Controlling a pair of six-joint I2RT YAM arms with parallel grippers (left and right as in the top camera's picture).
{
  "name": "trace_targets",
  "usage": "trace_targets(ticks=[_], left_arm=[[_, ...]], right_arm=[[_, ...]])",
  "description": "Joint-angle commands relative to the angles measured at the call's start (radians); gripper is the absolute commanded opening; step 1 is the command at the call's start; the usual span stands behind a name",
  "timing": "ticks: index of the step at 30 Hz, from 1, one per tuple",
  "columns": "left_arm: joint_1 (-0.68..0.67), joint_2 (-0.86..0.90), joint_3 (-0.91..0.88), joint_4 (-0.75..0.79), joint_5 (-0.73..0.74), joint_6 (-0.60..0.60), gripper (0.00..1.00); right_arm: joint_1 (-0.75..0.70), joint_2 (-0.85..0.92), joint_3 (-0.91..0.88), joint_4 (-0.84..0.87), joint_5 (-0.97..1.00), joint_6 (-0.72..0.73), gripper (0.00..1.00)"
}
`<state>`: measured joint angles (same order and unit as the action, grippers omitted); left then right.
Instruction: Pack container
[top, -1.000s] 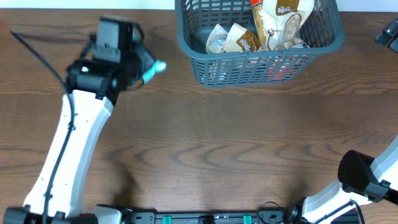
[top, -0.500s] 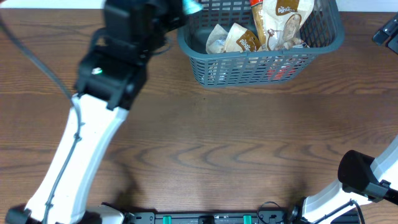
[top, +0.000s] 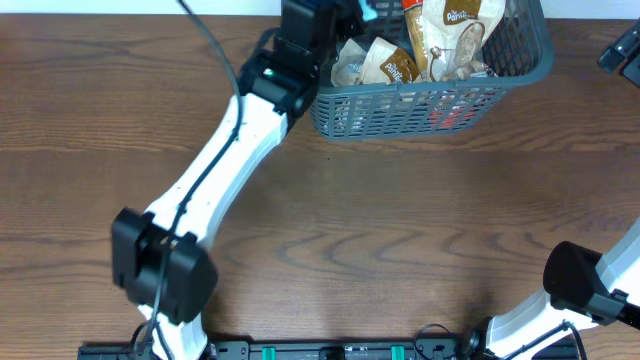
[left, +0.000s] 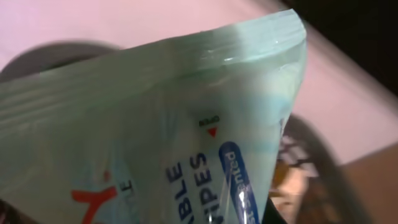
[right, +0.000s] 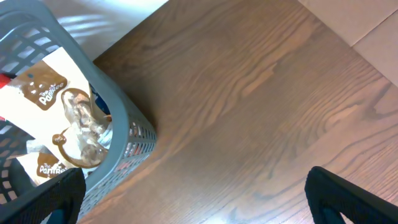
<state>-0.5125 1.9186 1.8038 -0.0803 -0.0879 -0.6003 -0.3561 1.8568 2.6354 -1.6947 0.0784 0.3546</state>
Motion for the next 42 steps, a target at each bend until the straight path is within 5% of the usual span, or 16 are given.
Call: trace_targets(ticks=[1,10,18,27,36,42], left_arm=[[0.003,0.029,0.013,0.006,-0.072,0.024,0.06],[0.0,0.074,0.013,-0.057,-0.072,0.024,0.07],[0.0,0.074,0.013,-0.068,-0.071,0.026,0.52],[0.0,0.047,0.045,-0.068,-0.071,0.068,0.57],[0.001,-0.243,0.053,-0.141,-0.079,0.172,0.71],[0.001,-0.509,0.053,-0.372,-0.203,0.306,0.72]], right_arm=[[-0.004,-0.003,-0.003,-0.003,-0.001,-0.012,0.99],[-0.004,-0.003,-0.003,-0.003,-0.001,-0.012,0.99],[-0.004,-0.003,-0.003,-0.003,0.0,-0.012,0.99],[-0.004,-0.003,-0.003,-0.003,-0.001,-0.012,0.99],[-0.004,-0.003,-0.003,-0.003,-0.021,-0.018,0.99],[-0.004,-0.008,-0.003,-0.004,-0.251,-0.262,0.99]])
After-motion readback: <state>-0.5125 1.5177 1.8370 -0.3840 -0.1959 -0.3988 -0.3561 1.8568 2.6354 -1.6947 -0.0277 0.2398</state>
